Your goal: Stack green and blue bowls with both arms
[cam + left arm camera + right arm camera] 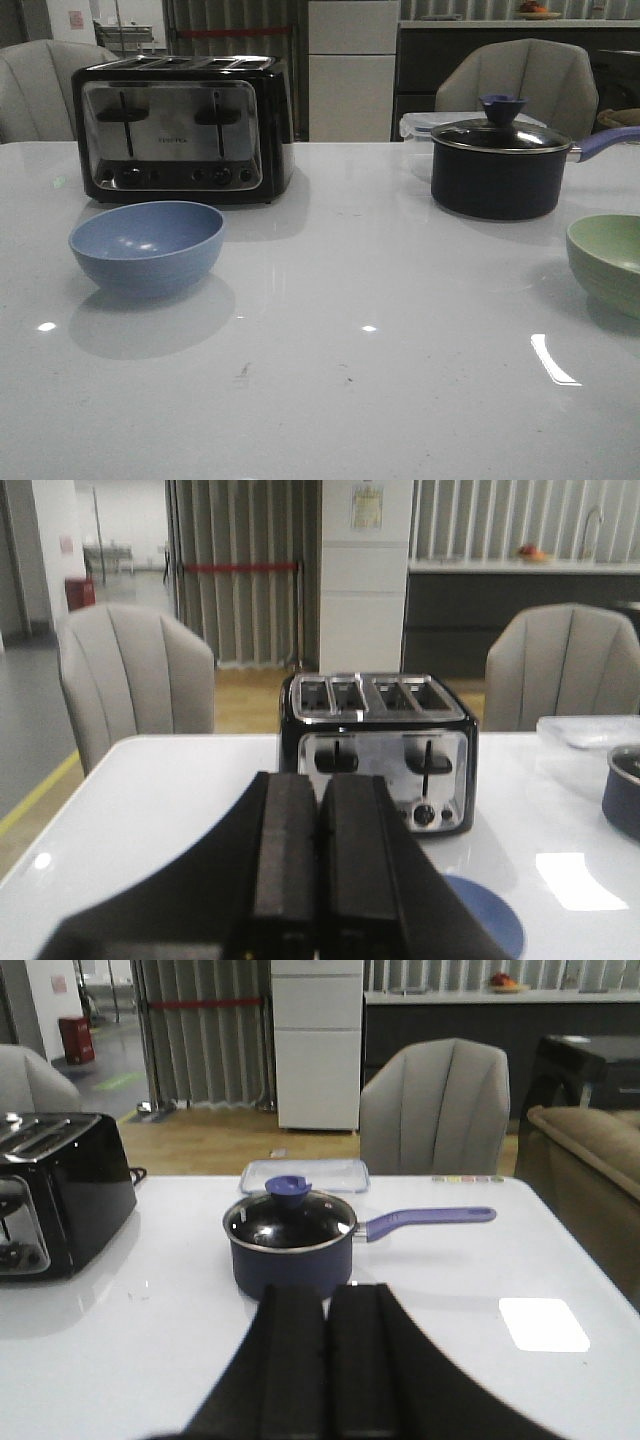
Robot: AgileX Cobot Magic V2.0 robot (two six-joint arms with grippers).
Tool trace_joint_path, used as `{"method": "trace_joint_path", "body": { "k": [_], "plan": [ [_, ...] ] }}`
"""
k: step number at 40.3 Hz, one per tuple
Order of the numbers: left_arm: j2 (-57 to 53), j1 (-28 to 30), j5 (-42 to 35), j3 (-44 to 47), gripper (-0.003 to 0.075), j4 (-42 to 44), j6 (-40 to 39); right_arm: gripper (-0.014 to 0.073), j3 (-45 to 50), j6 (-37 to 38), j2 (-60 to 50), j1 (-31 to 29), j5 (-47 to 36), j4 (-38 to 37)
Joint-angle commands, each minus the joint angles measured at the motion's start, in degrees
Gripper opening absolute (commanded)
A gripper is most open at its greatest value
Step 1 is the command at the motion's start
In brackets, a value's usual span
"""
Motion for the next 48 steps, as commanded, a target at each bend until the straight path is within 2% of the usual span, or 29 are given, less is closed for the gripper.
{"method": "trace_joint_path", "body": {
  "k": [1, 5, 27, 29, 32, 33, 38, 40, 42, 48],
  "plan": [
    [5.94, 0.08, 1.79, -6.58, 0.0093, 0.06, -0.44, 0.0057, -6.51, 0.01, 5.86, -0.17, 0.99, -0.96],
    [10.32, 0.08, 6.04, -9.39, 0.0093, 0.06, -0.1, 0.0057, -9.21, 0.01, 10.66, -0.17, 5.1, -1.07],
    [23.81, 0.08, 9.29, -9.52, 0.0094, 0.18, -0.1, 0.0066, -9.2, 0.01, 27.49, -0.17, 9.2, -2.04],
    [24.51, 0.08, 9.32, -9.52, 0.0104, 0.18, 0.03, 0.0104, -9.2, 0.01, 28.67, -0.17, 9.63, -2.04],
    [25.36, 0.08, 9.19, -9.52, 0.0152, 0.31, 0.12, 0.0219, -9.2, 0.01, 30.28, -0.17, 9.84, -2.04],
    [25.63, 0.08, 9.1, -9.52, 0.0188, 0.31, 0.45, 0.0296, -9.2, 0.01, 30.97, -0.17, 9.84, -2.04],
    [25.9, 0.08, 8.98, -9.52, 0.0411, 0.31, 1.8, 0.0521, -9.2, 0.01, 32.88, -0.17, 9.78, -2.09],
    [25.9, 0.08, 8.98, -9.52, 0.0492, 0.31, 1.8, 0.0568, -9.2, 0.01, 34.17, -0.17, 9.78, -2.15],
    [25.9, 0.08, 8.98, -9.52, 0.0524, 0.31, 1.8, 0.0575, -9.2, 0.01, 35.14, -0.17, 9.56, -2.15],
    [25.9, 0.08, 9.09, -9.52, 0.0493, 0.31, 1.8, 0.0573, -9.43, 0.01, 40.24, -0.17, 8.87, -2.15]
  ]
}}
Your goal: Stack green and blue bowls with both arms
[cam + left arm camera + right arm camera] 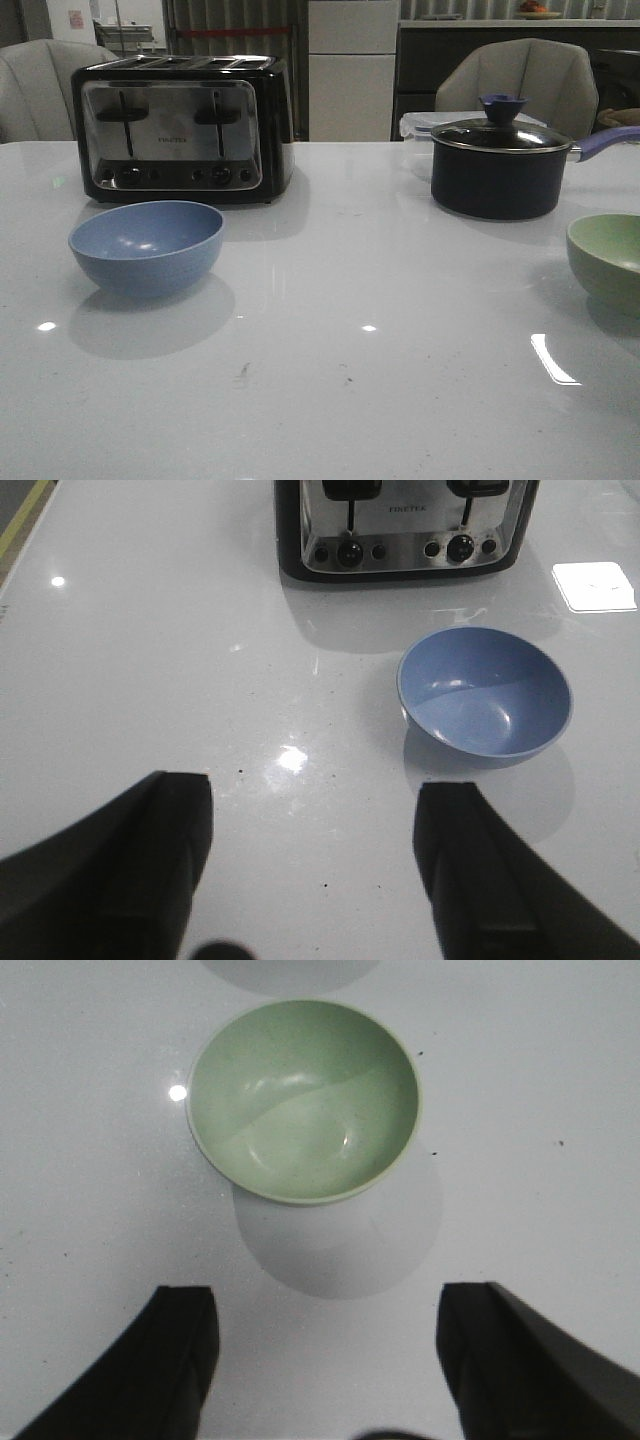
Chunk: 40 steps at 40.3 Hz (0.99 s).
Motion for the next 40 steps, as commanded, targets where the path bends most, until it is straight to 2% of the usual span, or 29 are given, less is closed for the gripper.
{"method": "trace_joint_path", "body": {
  "k": [1, 17, 25, 29, 40],
  "plan": [
    [0.39, 0.08, -4.49, -2.08, 0.0485, 0.09, 0.0, 0.0573, -2.25, 0.01, 2.95, -0.17, -4.03, -0.73],
    [0.39, 0.08, -4.49, -2.08, 0.0385, 0.09, 0.0, 0.0573, -11.8, -0.76, 21.67, -9.82, -3.29, 1.42],
    [0.39, 0.08, -4.49, -2.08, 0.0337, 0.09, 0.0, 0.0573, -18.97, -11.42, 32.65, -14.39, -1.09, 12.38],
    [0.39, 0.08, -4.49, -2.08, 0.0313, 0.09, 0.0, 0.0573, -21.57, -14.0, 36.91, -15.12, -1.01, 14.2],
    [0.39, 0.08, -4.49, -2.08, 0.0234, 0.09, 0.0, 0.0557, -26.47, -14.57, 47.13, -15.01, -0.42, 14.27]
  ]
}}
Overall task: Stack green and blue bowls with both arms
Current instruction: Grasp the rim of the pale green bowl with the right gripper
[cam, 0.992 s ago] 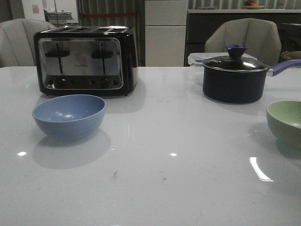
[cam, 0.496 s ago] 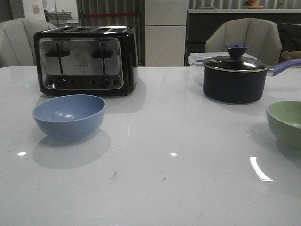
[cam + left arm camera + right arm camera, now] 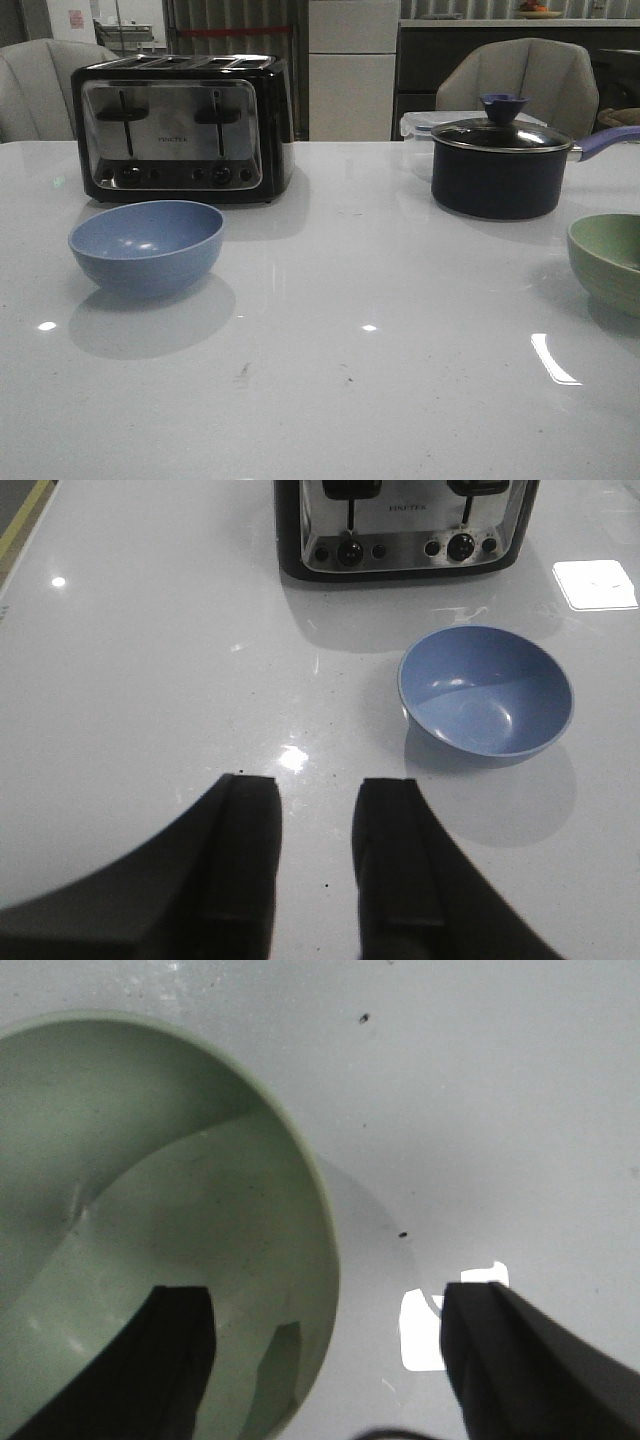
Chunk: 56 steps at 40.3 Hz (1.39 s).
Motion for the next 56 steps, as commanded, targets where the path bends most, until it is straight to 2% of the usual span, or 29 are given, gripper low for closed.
{"method": "trace_joint_path", "body": {
  "k": [1, 12, 21, 29, 38, 48, 56],
  "plan": [
    [0.39, 0.08, -4.49, -2.08, 0.0226, 0.09, 0.0, 0.0544, -2.84, -0.81, 0.47, -0.24, -0.77, 1.0],
    [0.39, 0.08, -4.49, -2.08, 0.0162, 0.09, 0.0, 0.0212, -4.35, -0.83, 2.84, -0.24, -0.31, 2.32],
    [0.39, 0.08, -4.49, -2.08, 0.0122, 0.09, 0.0, 0.0073, -5.52, -0.83, 2.62, 0.24, 0.65, 2.71],
    [0.39, 0.08, -4.59, -2.08, 0.0093, 0.09, 0.0, 0.0066, -5.61, -1.89, -1.55, 4.59, 0.83, 2.66],
    [0.39, 0.08, -4.59, -2.08, 0.0093, 0.09, 0.0, 0.0067, -5.64, -1.96, -6.43, 16.71, 1.94, 3.37],
    [0.39, 0.08, -4.59, -2.08, 0.0093, 0.09, 0.0, 0.0067, -5.64, -1.96, -4.51, 29.48, 2.09, 7.39],
    [0.39, 0.08, -4.59, -2.08, 0.0093, 0.09, 0.0, 0.007, -5.64, -1.91, 0.1, 34.97, -0.36, 9.2]
  ]
}}
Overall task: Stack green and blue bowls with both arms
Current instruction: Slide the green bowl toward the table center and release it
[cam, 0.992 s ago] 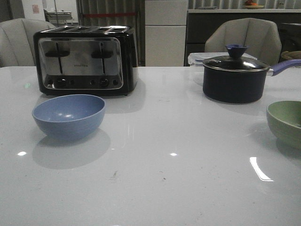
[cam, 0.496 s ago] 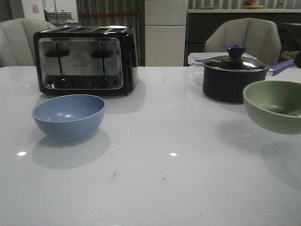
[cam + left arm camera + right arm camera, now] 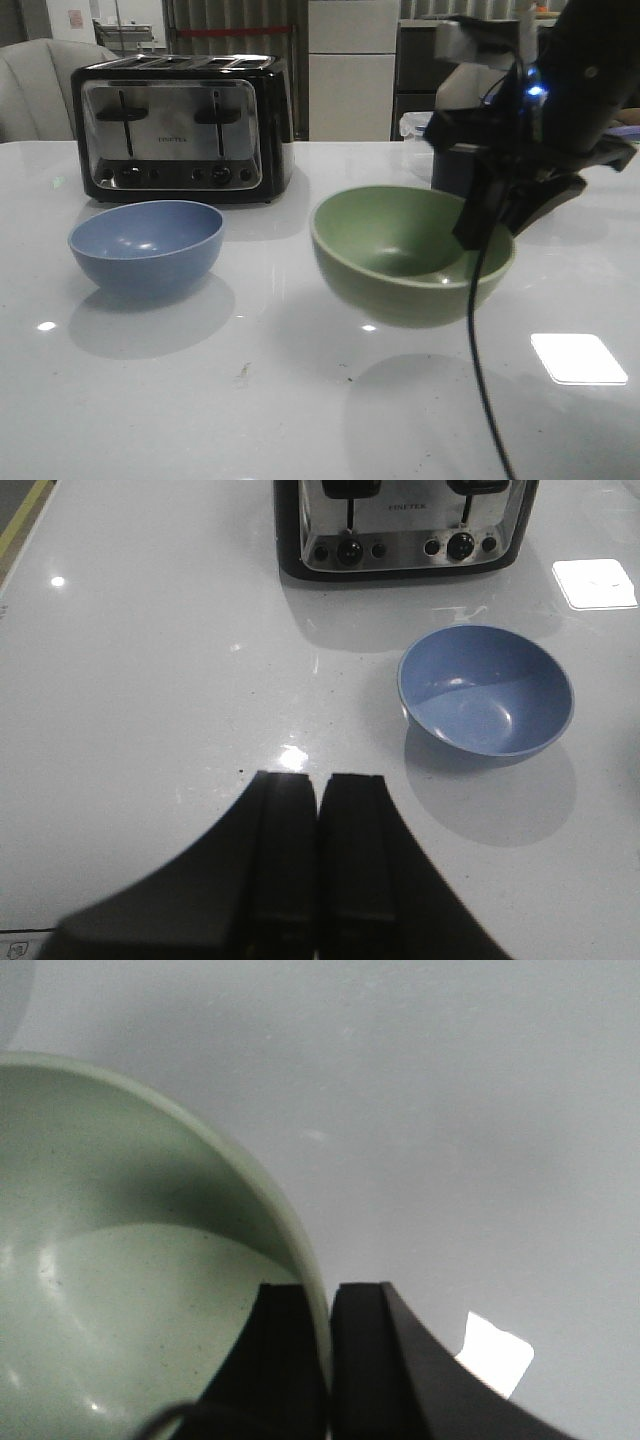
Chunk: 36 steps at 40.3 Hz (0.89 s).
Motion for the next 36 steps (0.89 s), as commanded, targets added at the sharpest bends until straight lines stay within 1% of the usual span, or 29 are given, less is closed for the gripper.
{"method": "trace_joint_path", "body": {
  "k": [1, 6, 10, 13, 15, 16, 18, 20, 22, 29, 32, 36],
  "plan": [
    [0.25, 0.08, -4.59, -2.08, 0.0093, 0.09, 0.0, 0.007, -1.86, -0.63, 0.12, 1.88, -3.49, 2.2],
    [0.25, 0.08, -4.59, -2.08, 0.0093, 0.09, 0.0, 0.0074, -1.89, -0.63, 2.51, 2.21, -5.24, 2.39],
    [0.25, 0.08, -4.59, -2.08, 0.0093, 0.09, 0.0, 0.0111, -1.89, -0.63, 3.33, 2.21, -5.75, 2.35],
    [0.25, 0.08, -4.59, -2.08, 0.0093, 0.09, 0.0, 0.0181, -1.89, -0.63, 3.4, 2.21, -5.95, 2.35],
    [0.25, 0.08, -4.59, -2.08, 0.0093, 0.09, 0.0, 0.0263, -1.89, -0.63, 3.4, 2.21, -6.28, 2.28],
    [0.25, 0.08, -4.59, -2.08, 0.0093, 0.09, 0.0, 0.0286, -1.89, -0.63, 3.4, 2.21, -6.41, 2.13],
    [0.25, 0.08, -4.59, -2.08, 0.0093, 0.09, 0.0, 0.0372, -1.89, -0.63, 3.4, 2.21, -6.75, 1.83],
    [0.25, 0.08, -4.59, -2.08, 0.0093, 0.09, 0.0, 0.0428, -1.89, -0.63, 3.4, 2.21, -7.31, 1.81],
    [0.25, 0.08, -4.59, -2.08, 0.0093, 0.09, 0.0, 0.0459, -1.89, -0.63, 3.24, 2.21, -7.86, 1.69],
    [0.25, 0.08, -4.59, -2.08, 0.0093, 0.09, 0.0, 0.0468, -1.97, -0.72, -0.35, 2.21, -8.16, -0.04],
    [0.25, 0.08, -4.59, -2.08, 0.0093, 0.09, 0.0, 0.0468, -1.51, -1.4, -3.57, 2.28, -8.13, -0.92],
    [0.25, 0.08, -4.59, -2.08, 0.0093, 0.09, 0.0, 0.0468, 0.93, -4.08, -10.44, 2.46, -9.03, -0.91]
  ]
}}
